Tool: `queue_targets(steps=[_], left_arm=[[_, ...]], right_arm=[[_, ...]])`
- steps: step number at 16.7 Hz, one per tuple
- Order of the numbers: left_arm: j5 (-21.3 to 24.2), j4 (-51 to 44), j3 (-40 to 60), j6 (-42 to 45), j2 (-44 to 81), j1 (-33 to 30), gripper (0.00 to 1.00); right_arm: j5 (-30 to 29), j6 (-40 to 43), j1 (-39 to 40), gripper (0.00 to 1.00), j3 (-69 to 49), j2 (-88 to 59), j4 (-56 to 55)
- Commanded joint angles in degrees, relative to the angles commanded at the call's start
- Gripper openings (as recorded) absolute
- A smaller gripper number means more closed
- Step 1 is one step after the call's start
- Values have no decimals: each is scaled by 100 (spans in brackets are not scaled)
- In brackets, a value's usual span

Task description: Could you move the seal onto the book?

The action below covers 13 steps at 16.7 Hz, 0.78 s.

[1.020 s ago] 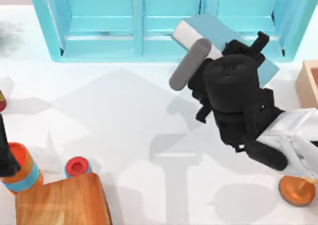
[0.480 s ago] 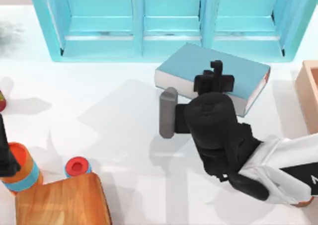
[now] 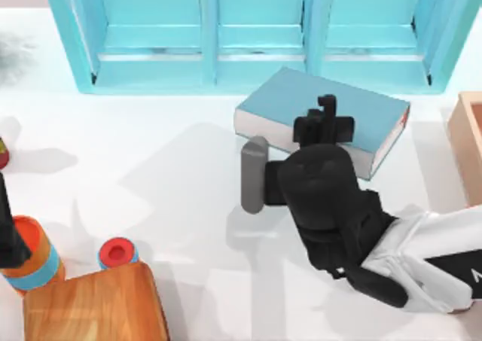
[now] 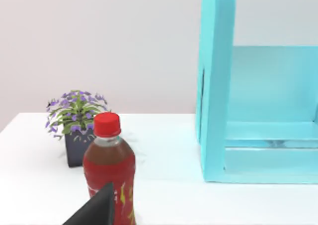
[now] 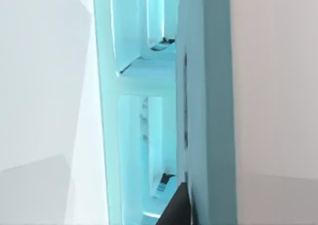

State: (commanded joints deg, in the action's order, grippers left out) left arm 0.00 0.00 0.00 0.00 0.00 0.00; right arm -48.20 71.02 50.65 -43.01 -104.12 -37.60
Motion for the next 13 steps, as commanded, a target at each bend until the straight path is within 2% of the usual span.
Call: queue_targets(steps=[6, 13], left_arm=[[0, 0, 0, 0, 0, 0, 100], [0, 0, 0, 0, 0, 0, 100]], right_arm=[[-11, -21, 5, 0, 38, -86, -49], [-21, -28, 4, 0, 179, -631, -757]])
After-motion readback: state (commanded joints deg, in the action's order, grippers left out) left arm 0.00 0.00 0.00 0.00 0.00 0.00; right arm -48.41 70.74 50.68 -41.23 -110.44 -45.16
